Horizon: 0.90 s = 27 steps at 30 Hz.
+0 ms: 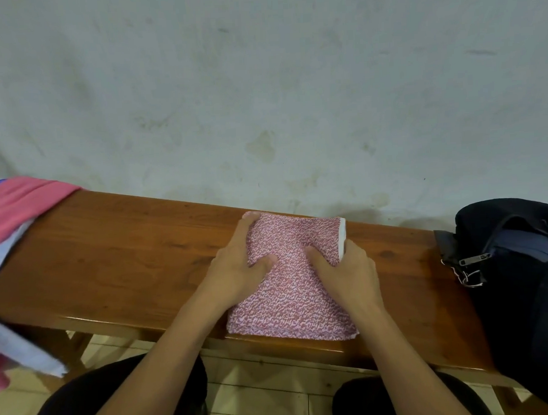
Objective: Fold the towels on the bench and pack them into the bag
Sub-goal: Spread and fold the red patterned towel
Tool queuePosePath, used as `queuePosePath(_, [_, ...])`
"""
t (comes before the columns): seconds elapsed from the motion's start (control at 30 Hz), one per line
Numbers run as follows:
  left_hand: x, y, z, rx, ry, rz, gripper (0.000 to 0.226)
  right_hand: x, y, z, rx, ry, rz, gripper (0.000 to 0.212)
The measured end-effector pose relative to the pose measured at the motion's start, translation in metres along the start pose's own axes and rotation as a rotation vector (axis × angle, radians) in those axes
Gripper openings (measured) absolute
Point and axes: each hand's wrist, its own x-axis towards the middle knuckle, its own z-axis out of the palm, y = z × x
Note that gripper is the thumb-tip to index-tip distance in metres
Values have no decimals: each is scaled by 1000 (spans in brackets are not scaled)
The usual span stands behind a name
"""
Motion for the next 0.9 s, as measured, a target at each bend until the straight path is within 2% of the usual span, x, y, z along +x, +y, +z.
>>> queuePosePath(0.1, [-1, 1, 4, -13, 62, 191, 70, 2, 0, -2, 131, -1, -45, 34])
queuePosePath(0.2, [-4, 5, 3, 20, 146, 408, 56, 6, -1, -9, 396, -75, -2, 34])
queuePosePath(0.3, [-7, 9, 2, 9, 230, 511, 46, 6, -3, -15, 678, -195, 137, 35])
queuePosePath(0.37, [-8, 11, 3, -19, 244, 522, 41, 5, -3, -17, 745, -219, 206, 37])
queuePosePath(0.47, [-8, 10, 1, -103, 212, 451, 30, 4, -4, -21, 721, -164, 210, 48])
queuePosePath(0.53, [-6, 8, 1, -187, 169, 343, 26, 5, -2, -25, 668, -132, 141, 58])
queuePosePath(0.6, [-5, 3, 3, -270, 154, 217, 28, 6, 3, -26, 623, -183, 44, 63])
queuePosePath(0.73, [-5, -7, 3, -368, 78, 17, 35, 3, 10, -23, 392, -285, -145, 41])
queuePosePath(0.8, [-7, -7, 3, -402, 47, -14, 37, 2, 12, -24, 355, -282, -171, 31])
queuePosePath(0.9, [-6, -3, 2, -459, -3, -52, 39, 6, 15, -27, 316, -277, -161, 28])
